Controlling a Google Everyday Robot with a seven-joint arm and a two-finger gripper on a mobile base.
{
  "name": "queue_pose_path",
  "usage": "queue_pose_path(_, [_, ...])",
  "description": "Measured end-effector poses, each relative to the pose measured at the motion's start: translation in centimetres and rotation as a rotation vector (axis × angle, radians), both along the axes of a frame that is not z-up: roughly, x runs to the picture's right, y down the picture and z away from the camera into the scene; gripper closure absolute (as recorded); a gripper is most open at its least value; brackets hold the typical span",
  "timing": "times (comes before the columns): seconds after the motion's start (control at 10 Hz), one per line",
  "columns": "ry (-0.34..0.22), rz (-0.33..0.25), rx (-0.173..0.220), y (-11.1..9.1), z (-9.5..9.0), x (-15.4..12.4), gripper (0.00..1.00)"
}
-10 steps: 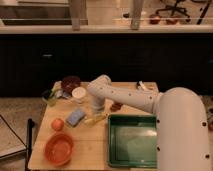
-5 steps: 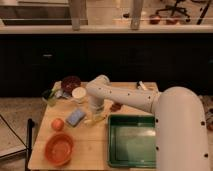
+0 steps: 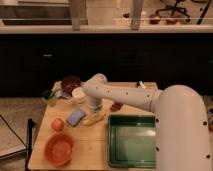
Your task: Place banana in red bowl
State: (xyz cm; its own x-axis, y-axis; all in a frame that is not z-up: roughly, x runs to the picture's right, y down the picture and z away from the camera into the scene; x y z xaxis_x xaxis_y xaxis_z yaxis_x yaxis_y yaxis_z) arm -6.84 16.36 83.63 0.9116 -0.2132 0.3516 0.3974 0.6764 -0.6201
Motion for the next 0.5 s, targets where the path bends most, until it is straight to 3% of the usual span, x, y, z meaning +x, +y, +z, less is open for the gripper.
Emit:
queue_pose_path(0.3, [-0.009, -0.031, 0.049, -3.0, -3.9, -1.2, 1.00])
queue_pose_path(0.5, [-0.025, -0.050, 0.062, -3.3, -4.8, -2.0, 1.00])
